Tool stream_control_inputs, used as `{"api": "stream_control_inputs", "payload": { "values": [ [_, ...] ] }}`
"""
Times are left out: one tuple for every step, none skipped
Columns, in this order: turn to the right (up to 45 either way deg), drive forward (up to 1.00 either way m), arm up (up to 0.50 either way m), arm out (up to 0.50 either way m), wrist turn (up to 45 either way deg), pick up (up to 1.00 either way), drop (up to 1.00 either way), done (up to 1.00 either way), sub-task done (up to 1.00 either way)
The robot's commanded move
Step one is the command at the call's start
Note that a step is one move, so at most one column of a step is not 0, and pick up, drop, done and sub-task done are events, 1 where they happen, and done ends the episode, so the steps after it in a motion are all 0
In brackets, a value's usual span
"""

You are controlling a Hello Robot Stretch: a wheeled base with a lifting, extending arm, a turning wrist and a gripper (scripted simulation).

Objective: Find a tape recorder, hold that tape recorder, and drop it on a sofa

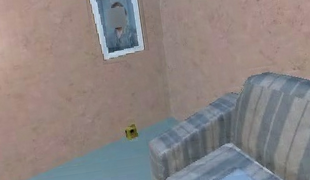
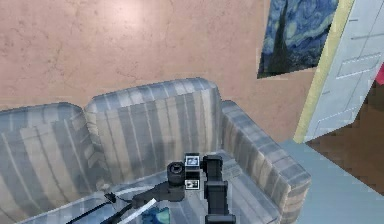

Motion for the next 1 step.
{"api": "stream_control_inputs", "payload": {
  "values": [
    [0.0, 0.00, 0.00, 0.00, 0.0, 0.00, 0.00, 1.00, 0.00]
  ]
}}
